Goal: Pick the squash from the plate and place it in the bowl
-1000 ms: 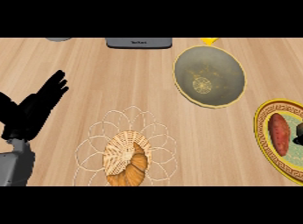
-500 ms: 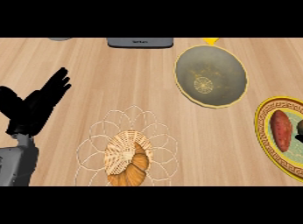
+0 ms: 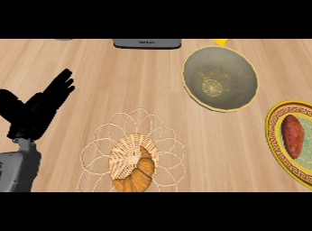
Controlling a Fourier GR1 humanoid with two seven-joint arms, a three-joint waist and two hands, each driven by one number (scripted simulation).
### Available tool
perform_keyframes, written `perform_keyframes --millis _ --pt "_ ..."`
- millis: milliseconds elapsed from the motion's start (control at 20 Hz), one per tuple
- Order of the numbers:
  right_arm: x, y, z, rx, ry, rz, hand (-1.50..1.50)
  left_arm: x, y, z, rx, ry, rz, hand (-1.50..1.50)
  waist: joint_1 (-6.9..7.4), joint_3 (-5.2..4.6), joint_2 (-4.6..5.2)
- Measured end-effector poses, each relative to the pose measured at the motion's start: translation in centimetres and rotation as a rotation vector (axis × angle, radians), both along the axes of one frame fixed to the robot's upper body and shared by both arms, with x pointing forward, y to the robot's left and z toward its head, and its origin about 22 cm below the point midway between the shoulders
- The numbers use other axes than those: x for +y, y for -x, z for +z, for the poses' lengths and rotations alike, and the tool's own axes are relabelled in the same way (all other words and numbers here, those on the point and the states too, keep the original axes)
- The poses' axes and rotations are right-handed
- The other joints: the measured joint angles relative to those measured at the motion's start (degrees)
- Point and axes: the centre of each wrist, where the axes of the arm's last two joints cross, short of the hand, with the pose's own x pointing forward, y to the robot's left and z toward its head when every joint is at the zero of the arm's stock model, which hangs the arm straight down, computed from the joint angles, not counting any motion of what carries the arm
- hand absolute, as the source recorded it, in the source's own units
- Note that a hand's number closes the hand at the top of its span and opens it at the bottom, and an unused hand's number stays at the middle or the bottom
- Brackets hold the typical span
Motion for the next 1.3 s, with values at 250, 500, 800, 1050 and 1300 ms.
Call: perform_keyframes --millis 250,500,800,1050,1300 --pt "-2.3 -0.4 4.0 -0.076 -0.036 0.114 1.50 0.4 0.2 0.0 0.008 0.005 0.014 0.00 -0.59 -0.10 -0.23" --pt "-2.7 -0.7 8.6 -0.147 -0.040 0.173 1.50 0.6 1.1 -0.3 0.013 -0.010 0.027 0.00 -1.41 -0.21 -0.55" --pt "-1.1 -0.6 15.2 -0.246 -0.018 0.211 1.50 1.2 1.3 -0.6 0.020 -0.008 0.040 0.00 -2.24 -0.29 -0.82" --pt "1.3 0.1 19.0 -0.296 -0.040 0.239 1.50 1.3 1.3 0.0 0.018 -0.009 0.043 0.00 -2.36 -0.29 -0.86" --pt "4.6 -0.3 21.2 -0.291 -0.164 0.245 1.50 1.4 1.6 -0.5 0.016 -0.004 0.043 0.00 -2.19 -0.32 -0.87"
